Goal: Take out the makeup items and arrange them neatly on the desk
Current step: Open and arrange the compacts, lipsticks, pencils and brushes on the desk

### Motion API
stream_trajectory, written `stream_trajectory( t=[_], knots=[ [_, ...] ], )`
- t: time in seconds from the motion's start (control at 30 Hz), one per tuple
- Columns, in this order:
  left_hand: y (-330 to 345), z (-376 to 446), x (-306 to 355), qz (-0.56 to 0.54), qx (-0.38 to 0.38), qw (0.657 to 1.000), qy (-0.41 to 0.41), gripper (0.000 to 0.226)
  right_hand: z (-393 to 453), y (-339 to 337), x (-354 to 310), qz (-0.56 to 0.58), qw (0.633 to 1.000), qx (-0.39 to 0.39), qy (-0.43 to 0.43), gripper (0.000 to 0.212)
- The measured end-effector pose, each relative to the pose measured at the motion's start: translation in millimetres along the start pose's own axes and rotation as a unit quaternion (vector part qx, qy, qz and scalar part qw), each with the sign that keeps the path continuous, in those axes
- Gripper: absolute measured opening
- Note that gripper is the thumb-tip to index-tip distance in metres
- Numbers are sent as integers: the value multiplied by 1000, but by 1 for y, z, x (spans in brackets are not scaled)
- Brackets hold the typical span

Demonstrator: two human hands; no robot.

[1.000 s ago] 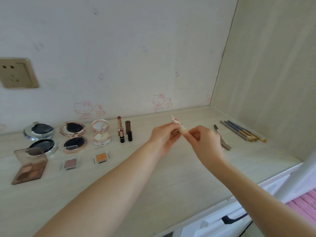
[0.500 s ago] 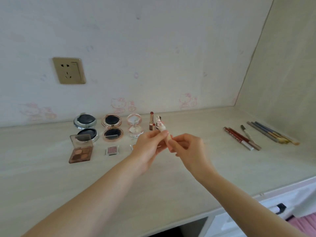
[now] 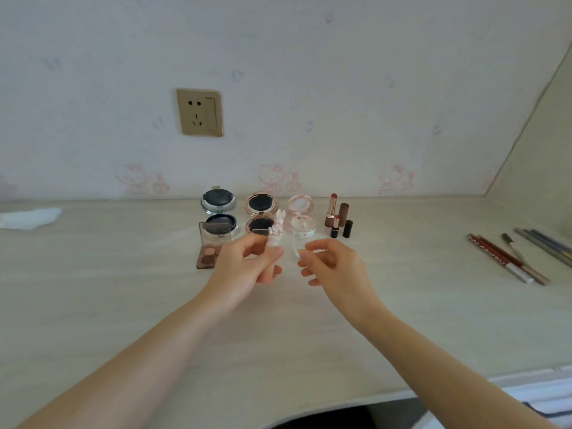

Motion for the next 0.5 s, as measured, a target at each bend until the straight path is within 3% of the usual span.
stream_trajectory(
  t=[0.1, 0.23, 0.5],
  knots=[
    [-16, -5, 2, 118, 0, 991, 61, 4, 3, 11, -5, 15, 999, -29, 2, 22],
    [-25, -14, 3, 233, -24, 964, 127, 19, 1, 27, -6, 2, 995, -103, 7, 25],
    [-36, -20, 3, 272, -46, 951, 142, 28, -5, 34, 0, -42, 987, -155, -21, 4]
  ],
)
Point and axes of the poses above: each hand's wrist, its own z-axis towards the middle knuckle, its own y-axis out of the palm, x = y × z, the point moved 6 cm from there along z, towards the middle knuckle, and after that the axes turned 9 degrees about x, right-handed, at the moved point
